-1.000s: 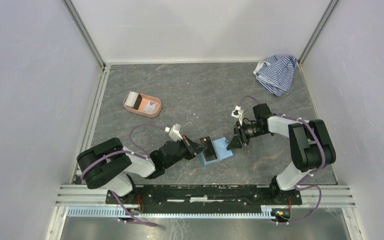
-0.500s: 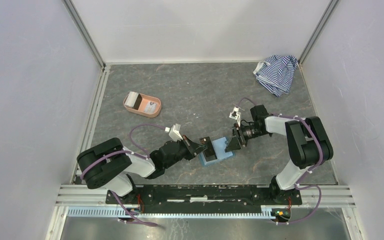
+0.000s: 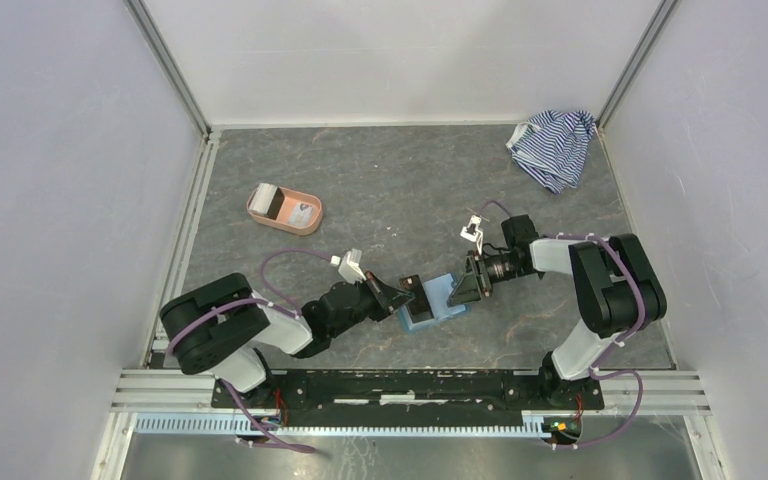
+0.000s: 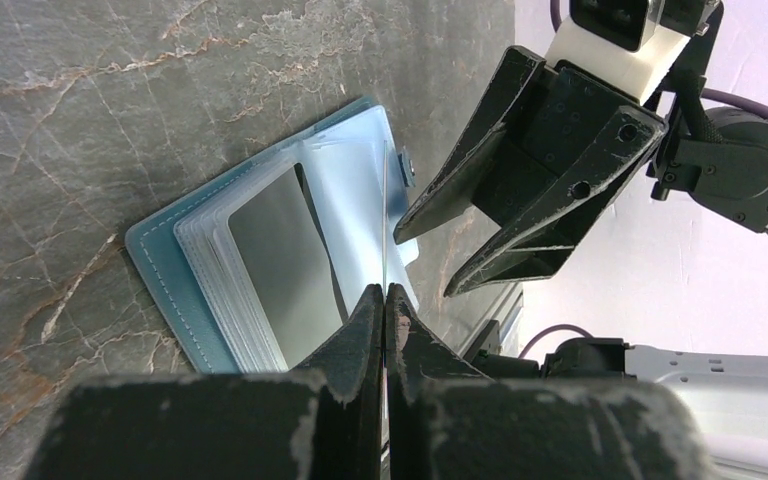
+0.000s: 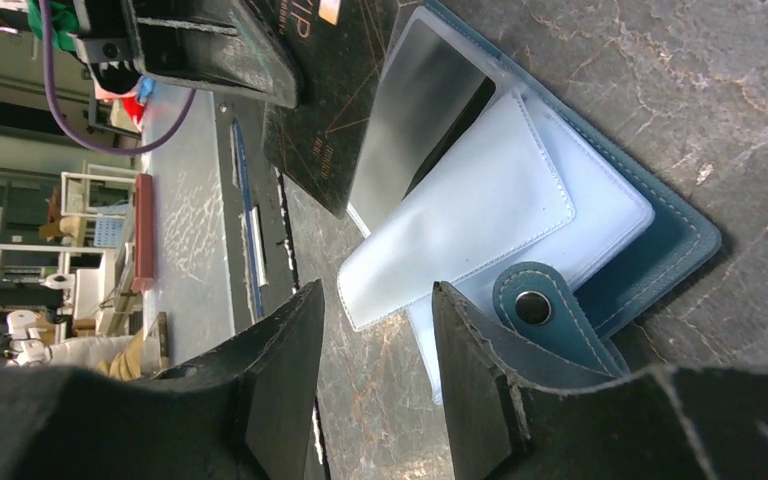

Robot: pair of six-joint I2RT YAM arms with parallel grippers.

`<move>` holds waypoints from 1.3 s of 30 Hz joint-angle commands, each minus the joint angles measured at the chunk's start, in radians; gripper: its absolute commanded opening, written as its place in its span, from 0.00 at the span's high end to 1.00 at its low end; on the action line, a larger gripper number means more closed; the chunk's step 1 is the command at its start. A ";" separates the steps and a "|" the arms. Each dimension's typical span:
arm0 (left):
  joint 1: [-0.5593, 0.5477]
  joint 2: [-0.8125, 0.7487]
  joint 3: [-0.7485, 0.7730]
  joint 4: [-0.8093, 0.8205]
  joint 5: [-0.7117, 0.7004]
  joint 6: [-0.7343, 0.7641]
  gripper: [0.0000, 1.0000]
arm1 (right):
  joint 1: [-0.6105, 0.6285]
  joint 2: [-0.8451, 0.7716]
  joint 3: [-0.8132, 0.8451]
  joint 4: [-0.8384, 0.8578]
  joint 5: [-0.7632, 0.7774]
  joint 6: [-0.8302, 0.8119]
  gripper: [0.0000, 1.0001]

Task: Put the credit cards into the card holder
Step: Insert the credit card into the card holder.

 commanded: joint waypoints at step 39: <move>-0.003 0.157 0.036 0.177 0.021 -0.053 0.98 | 0.035 0.098 0.143 -0.368 -0.273 -0.377 0.21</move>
